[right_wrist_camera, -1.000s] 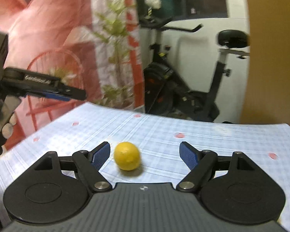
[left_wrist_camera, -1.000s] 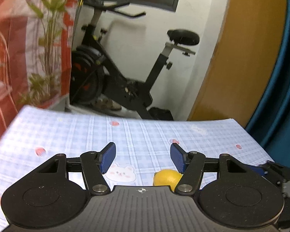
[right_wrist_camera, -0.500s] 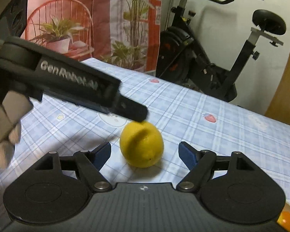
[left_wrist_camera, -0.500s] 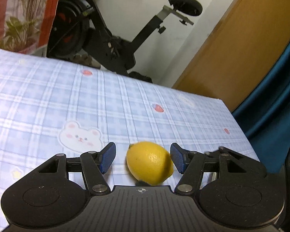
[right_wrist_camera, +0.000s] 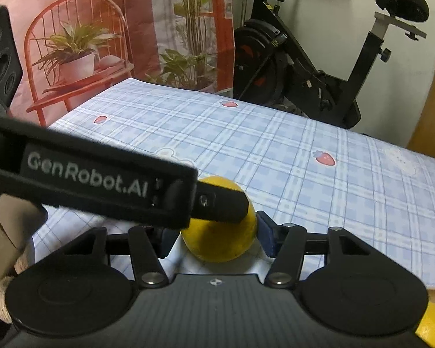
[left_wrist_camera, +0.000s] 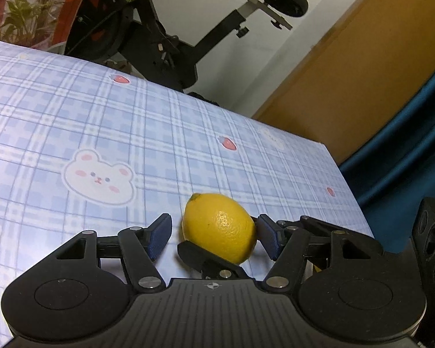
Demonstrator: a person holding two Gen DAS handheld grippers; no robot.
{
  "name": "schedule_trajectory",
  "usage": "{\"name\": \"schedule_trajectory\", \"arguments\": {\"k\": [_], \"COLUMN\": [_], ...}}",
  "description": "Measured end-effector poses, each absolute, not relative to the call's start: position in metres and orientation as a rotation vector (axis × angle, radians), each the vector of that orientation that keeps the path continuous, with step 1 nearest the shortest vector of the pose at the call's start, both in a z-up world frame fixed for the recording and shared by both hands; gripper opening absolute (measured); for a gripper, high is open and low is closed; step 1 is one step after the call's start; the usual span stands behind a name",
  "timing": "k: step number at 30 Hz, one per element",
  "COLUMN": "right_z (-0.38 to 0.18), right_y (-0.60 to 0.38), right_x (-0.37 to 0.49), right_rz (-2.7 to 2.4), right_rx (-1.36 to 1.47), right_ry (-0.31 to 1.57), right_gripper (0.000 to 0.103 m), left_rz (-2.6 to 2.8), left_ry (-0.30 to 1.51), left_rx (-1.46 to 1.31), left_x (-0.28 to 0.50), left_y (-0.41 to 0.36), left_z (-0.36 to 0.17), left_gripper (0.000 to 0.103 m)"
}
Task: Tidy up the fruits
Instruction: 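Close both grippers around the lemon and lift it, then carry the lemon toward the plate with both grippers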
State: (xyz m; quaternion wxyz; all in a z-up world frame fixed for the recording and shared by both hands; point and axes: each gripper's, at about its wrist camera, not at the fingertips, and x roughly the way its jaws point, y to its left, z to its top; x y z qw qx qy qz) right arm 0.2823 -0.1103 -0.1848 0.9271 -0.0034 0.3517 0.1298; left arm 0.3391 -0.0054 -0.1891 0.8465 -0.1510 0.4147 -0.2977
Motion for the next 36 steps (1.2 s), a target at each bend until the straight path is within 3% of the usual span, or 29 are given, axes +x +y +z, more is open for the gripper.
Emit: {"name": "schedule_trajectory", "arguments": {"k": [9, 36], "right_z": [-0.183, -0.187], "right_y": [-0.114, -0.146], "right_x": [0.264, 0.148], "right_rz": [0.263, 0.299], "right_rx": [0.056, 0.229], "right_ry": [0.723, 0.672], "right_gripper": [0.058, 0.058], "left_rz": [-0.653, -0.672], "left_ry": [0.89, 0.805], "left_rx": [-0.245, 0.0], "left_x": [0.318, 0.187], "left_y": [-0.016, -0.058], "left_z": [-0.195, -0.182], "left_gripper": [0.06, 0.057]}}
